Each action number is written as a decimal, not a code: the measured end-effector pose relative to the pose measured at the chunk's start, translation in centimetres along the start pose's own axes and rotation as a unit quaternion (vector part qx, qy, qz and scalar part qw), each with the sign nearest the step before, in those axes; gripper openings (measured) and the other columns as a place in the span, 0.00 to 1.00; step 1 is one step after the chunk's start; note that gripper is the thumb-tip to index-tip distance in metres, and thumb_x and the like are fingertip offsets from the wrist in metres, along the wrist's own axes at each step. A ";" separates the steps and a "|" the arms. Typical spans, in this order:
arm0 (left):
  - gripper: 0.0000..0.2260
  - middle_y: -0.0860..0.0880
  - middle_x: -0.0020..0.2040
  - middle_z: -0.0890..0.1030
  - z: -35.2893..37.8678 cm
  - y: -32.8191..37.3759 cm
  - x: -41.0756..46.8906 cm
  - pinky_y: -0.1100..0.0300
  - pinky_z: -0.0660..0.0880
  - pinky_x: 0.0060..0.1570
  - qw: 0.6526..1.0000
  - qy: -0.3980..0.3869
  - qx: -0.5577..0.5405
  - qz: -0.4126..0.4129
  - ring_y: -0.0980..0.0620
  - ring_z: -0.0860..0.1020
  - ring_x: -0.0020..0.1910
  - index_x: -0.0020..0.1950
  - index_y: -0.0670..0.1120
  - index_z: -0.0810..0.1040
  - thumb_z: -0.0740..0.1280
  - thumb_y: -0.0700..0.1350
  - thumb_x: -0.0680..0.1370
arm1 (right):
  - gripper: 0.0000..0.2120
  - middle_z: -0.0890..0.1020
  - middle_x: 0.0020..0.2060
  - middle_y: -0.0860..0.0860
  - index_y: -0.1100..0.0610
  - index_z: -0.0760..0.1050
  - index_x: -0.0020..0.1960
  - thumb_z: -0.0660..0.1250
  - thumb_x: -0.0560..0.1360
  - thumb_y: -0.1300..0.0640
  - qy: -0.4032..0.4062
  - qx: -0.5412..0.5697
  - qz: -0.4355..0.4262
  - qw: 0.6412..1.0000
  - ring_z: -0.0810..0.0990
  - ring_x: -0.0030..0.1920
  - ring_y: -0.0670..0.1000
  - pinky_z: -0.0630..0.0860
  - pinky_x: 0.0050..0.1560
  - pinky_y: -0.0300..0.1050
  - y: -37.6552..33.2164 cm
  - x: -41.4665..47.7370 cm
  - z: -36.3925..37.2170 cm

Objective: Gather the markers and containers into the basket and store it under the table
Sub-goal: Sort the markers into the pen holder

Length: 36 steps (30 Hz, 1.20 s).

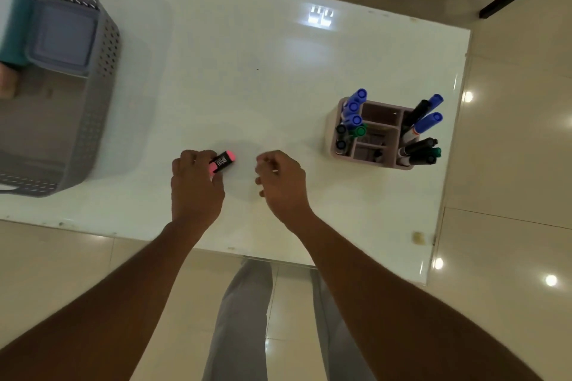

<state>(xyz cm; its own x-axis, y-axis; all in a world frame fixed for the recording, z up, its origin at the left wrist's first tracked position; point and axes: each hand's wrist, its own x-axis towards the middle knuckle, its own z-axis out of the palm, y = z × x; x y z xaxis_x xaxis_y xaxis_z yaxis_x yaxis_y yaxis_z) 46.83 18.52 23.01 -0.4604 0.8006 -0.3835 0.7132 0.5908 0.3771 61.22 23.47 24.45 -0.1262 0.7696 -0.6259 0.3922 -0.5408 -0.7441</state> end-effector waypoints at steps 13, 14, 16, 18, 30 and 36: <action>0.13 0.51 0.51 0.79 -4.4 7.5 -1.0 0.58 0.75 0.53 0.947 -0.149 -0.112 0.262 0.53 0.76 0.49 0.54 0.48 0.82 0.69 0.33 0.74 | 0.13 0.83 0.48 0.53 0.55 0.75 0.60 0.67 0.76 0.62 -0.107 -0.286 -0.140 0.942 0.79 0.45 0.51 0.73 0.44 0.43 -2.7 -1.0 -4.9; 0.12 0.52 0.52 0.79 -4.9 8.8 -1.5 0.61 0.74 0.54 0.941 -0.164 -0.122 0.269 0.54 0.77 0.50 0.54 0.48 0.81 0.69 0.34 0.74 | 0.15 0.82 0.50 0.52 0.54 0.74 0.61 0.69 0.76 0.60 -0.096 -0.288 -0.137 0.943 0.79 0.48 0.50 0.74 0.47 0.42 -2.9 -1.9 -6.1; 0.12 0.54 0.52 0.79 -5.7 11.5 -2.6 0.73 0.70 0.52 0.933 -0.183 -0.145 0.274 0.58 0.76 0.49 0.55 0.49 0.78 0.69 0.35 0.75 | 0.18 0.82 0.54 0.49 0.52 0.72 0.63 0.71 0.75 0.58 -0.069 -0.270 -0.146 0.949 0.79 0.53 0.47 0.75 0.53 0.38 -3.6 -3.5 -8.6; 0.13 0.56 0.52 0.78 -6.3 14.1 -3.6 0.78 0.68 0.49 0.930 -0.180 -0.158 0.280 0.60 0.76 0.47 0.56 0.50 0.76 0.70 0.36 0.76 | 0.20 0.81 0.55 0.43 0.53 0.72 0.64 0.71 0.75 0.60 -0.041 -0.237 -0.159 0.957 0.77 0.54 0.40 0.72 0.54 0.27 -4.7 -5.0 -11.0; 0.09 0.53 0.49 0.81 -5.3 20.7 -1.5 0.65 0.76 0.48 0.941 0.044 -0.277 0.191 0.60 0.78 0.47 0.55 0.44 0.77 0.65 0.38 0.76 | 0.18 0.81 0.46 0.55 0.53 0.72 0.60 0.70 0.73 0.64 0.101 -0.343 -0.219 0.908 0.81 0.45 0.55 0.82 0.47 0.50 -13.0 -0.7 -20.9; 0.09 0.50 0.54 0.81 -0.3 18.1 -1.5 0.60 0.77 0.50 0.963 -0.010 -0.266 0.052 0.52 0.79 0.53 0.57 0.44 0.77 0.63 0.45 0.79 | 0.05 0.81 0.44 0.56 0.58 0.75 0.48 0.68 0.73 0.63 0.004 -0.458 -0.215 0.863 0.79 0.44 0.58 0.78 0.45 0.50 -11.2 5.1 -19.9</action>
<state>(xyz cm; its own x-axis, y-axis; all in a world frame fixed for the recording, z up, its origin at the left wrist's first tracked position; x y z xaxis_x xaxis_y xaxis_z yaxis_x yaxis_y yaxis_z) 60.30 28.00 30.64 -0.3859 0.8597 -0.3347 0.3816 0.4791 0.7905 74.35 40.21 34.29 -0.4343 0.8368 -0.3334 0.8667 0.2874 -0.4077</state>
